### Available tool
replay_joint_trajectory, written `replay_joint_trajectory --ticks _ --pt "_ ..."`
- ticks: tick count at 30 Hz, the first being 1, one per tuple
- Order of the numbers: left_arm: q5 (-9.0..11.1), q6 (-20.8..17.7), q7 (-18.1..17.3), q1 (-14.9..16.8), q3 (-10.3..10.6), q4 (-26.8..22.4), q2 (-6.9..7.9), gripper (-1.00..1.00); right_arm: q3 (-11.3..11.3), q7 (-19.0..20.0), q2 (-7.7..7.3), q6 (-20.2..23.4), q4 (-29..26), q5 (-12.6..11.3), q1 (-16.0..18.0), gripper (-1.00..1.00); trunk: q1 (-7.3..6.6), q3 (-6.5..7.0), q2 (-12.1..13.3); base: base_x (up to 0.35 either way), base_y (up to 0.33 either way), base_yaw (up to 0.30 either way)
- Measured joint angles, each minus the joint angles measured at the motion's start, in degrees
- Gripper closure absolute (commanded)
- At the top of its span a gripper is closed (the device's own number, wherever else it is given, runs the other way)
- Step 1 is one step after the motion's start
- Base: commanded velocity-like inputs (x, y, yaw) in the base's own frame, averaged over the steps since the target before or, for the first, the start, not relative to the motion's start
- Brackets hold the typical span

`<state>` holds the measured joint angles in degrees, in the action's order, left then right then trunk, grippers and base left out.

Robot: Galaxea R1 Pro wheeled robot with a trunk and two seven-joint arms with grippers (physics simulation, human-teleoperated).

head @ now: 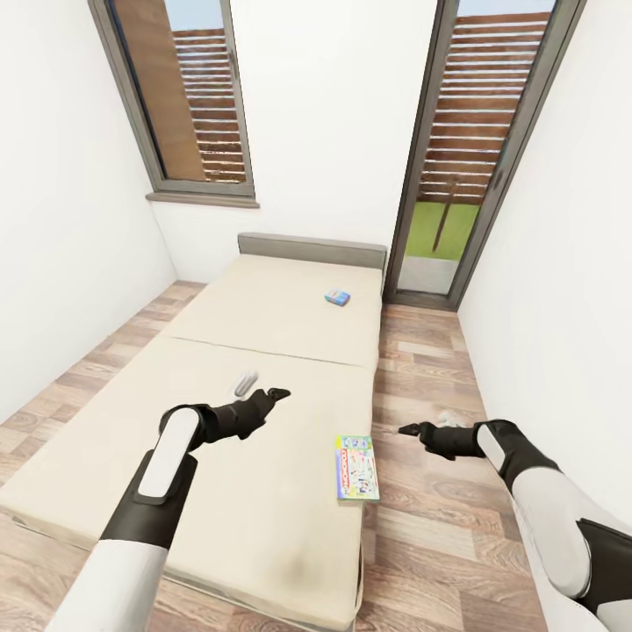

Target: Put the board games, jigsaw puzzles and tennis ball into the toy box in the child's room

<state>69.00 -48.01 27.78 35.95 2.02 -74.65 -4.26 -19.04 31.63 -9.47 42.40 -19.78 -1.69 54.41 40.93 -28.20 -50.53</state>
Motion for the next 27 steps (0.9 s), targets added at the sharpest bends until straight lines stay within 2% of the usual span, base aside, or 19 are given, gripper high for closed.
replay_joint_trajectory --ticks 4,16,21,27 --pt "0.97 -0.07 0.04 1.40 -0.05 0.85 -0.10 -1.00 -0.58 -1.21 -1.06 0.47 0.75 -0.75 0.96 -1.00 0.88 -0.72 -1.61 0.000 0.000 0.000" --pt "2.51 -0.10 0.27 2.78 0.14 4.81 -0.05 -1.00 -1.65 -2.06 -1.82 1.27 1.10 -3.00 1.67 -1.00 3.52 -2.88 -6.42 0.000 0.000 0.000" --pt "2.75 -0.11 0.31 2.91 0.12 5.46 0.04 -1.00 -1.89 -1.63 -1.93 1.39 1.01 -3.39 1.65 -1.00 4.62 -3.78 -8.43 0.000 0.000 0.000" --pt "2.94 -0.11 0.34 2.99 0.20 5.79 -0.05 -1.00 -1.96 0.65 -1.99 1.47 0.89 -3.60 1.60 -1.00 5.93 -4.85 -10.84 0.000 0.000 0.000"
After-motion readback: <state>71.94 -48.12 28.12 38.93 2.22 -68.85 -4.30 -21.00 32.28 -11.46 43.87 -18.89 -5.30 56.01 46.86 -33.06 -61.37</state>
